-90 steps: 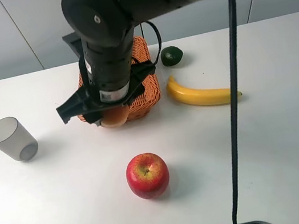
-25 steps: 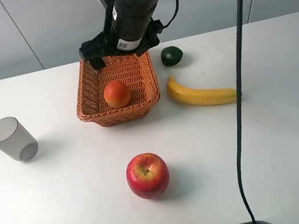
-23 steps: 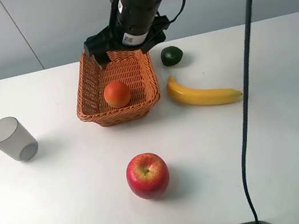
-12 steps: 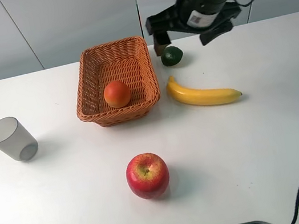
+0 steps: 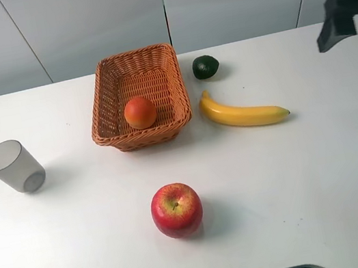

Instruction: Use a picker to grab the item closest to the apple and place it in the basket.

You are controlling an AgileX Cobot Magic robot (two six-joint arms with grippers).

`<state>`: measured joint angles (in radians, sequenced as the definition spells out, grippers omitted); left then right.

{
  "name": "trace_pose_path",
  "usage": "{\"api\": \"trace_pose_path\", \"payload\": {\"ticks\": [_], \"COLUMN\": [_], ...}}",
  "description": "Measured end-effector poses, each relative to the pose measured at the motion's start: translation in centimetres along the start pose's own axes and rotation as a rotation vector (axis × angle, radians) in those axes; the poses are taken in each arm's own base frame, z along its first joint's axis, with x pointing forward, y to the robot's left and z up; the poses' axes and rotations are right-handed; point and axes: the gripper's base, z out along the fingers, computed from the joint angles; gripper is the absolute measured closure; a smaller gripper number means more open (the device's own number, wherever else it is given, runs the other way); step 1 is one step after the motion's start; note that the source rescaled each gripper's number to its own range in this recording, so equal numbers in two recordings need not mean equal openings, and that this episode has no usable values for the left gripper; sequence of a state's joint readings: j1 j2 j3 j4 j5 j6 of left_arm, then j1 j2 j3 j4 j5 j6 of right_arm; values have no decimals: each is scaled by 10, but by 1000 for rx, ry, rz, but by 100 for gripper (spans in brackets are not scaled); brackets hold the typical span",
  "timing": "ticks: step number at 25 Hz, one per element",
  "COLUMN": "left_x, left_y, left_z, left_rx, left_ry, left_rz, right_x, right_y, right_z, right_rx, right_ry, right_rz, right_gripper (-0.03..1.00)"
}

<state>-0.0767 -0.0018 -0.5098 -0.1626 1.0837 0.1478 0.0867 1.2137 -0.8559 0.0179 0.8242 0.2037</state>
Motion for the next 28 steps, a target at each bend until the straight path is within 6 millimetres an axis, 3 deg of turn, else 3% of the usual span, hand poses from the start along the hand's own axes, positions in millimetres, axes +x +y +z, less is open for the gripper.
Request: {"api": "trace_pose_path", "payload": {"ticks": [4, 11, 18, 28], "left_x": [0, 0, 0, 0], "left_y": [0, 0, 0, 0], "left_z": [0, 0, 0, 0], "left_rx": [0, 0, 0, 0], "left_ry": [0, 0, 0, 0], "left_rz": [0, 0, 0, 0], "right_x": [17, 63, 121, 180], "right_y": [-20, -29, -37, -39], "right_z": [-36, -90, -106, -116], "right_rx": [26, 53, 62, -6], "right_ry": [-105, -306, -459, -628], "right_rz": [49, -24, -94, -126], "right_gripper": [-3, -3, -3, -3]}}
